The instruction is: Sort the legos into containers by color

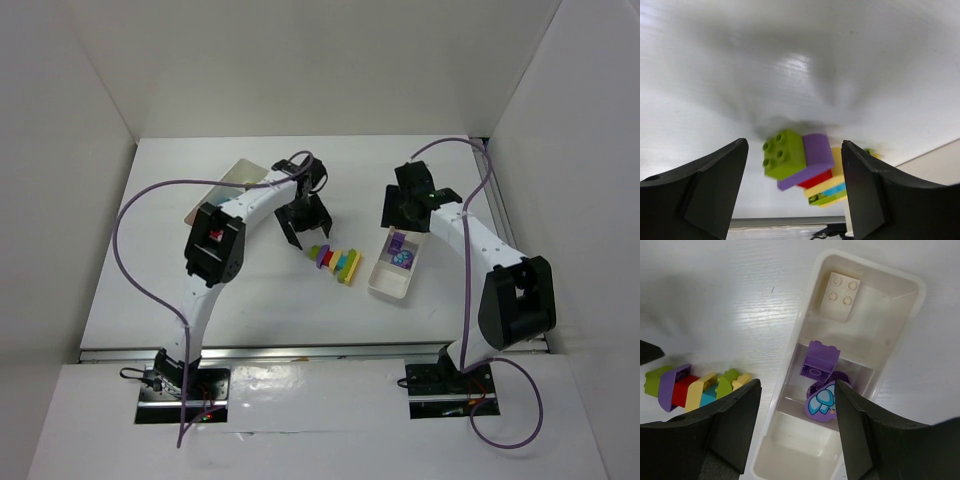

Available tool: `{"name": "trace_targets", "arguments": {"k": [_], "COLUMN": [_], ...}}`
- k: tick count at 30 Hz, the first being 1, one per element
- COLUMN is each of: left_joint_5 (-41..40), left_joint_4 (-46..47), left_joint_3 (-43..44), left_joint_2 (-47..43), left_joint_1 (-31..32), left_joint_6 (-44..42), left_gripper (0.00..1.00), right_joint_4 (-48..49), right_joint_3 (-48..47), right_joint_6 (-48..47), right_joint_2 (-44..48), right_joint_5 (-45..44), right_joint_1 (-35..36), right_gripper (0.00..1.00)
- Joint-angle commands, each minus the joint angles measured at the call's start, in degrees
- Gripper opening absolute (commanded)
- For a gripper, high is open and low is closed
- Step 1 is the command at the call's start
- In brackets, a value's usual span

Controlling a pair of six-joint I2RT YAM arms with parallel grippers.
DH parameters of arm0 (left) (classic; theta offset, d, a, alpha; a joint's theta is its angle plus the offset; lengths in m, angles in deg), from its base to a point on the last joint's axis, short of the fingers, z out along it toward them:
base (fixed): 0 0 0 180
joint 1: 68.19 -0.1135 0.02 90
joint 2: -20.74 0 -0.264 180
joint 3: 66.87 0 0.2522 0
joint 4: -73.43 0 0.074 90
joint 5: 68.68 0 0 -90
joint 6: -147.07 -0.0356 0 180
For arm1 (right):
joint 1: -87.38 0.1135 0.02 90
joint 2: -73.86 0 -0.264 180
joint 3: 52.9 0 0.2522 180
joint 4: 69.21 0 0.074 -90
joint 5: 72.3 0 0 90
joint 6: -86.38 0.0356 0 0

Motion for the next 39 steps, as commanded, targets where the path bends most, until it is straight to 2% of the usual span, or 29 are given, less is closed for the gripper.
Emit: {"name": "trace_targets", "arguments": {"k": [1, 3, 7, 10, 14, 16, 25, 26, 30, 39], "left_joint_5": [-6.3, -8.2, -11.6, -12.2, -12.2, -12.2, -12.2, -12.2, -12.2, -11.6], "left_joint_4": [-0.2, -0.9, -2.7, -3.3, -3.3, -3.3, -3.3, -2.8, -2.8, -2.2], "left_joint_3": [0.1, 0.1, 0.6, 0.6, 0.6, 0.6, -1.0, -1.5, -1.5, -2.0], "left_joint_2": [-9.0, -12.6, -17.9, -21.6, -23.6, -24.1, -25.1, -25.1, -25.7, -25.7], "left_joint_1": [0.1, 0.1, -1.3, -2.7, -4.7, -4.7, -5.8, -5.8, -6.4, -7.0], "left_joint_6": [-5.8, -7.1, -9.6, -10.2, -11.4, -12.0, -12.5, -13.1, -13.6, -14.7], "left_gripper": [0.86, 0.86, 0.86, 0.86, 0.85, 0.85, 0.85, 0.85, 0.85, 0.85], "right_joint_4": [2.8, 2.8, -0.6, -5.0, -3.3, -3.3, -3.9, -3.9, -5.0, -3.9], "right_joint_3": [-2.3, -3.8, -6.8, -8.1, -3.4, -2.7, -2.2, -2.2, -2.2, -1.0], "right_joint_6": [-4.2, -6.0, -5.2, -2.7, -2.7, -4.2, -4.5, -4.5, -3.4, -3.4], "right_joint_2": [0.3, -0.5, -4.4, -8.3, -7.7, -7.7, -12.1, -12.7, -13.2, -14.4], "right_joint_5": [3.9, 4.6, 0.1, 2.0, 11.3, 13.3, 17.7, 18.3, 18.3, 20.9], "right_joint_1": [1.4, 5.9, 12.8, 13.3, 14.2, 16.2, 19.0, 19.0, 20.0, 22.3], "right_gripper": [0.68, 0.68, 0.7, 0.71, 0.72, 0.72, 0.77, 0.8, 0.84, 0.86]}}
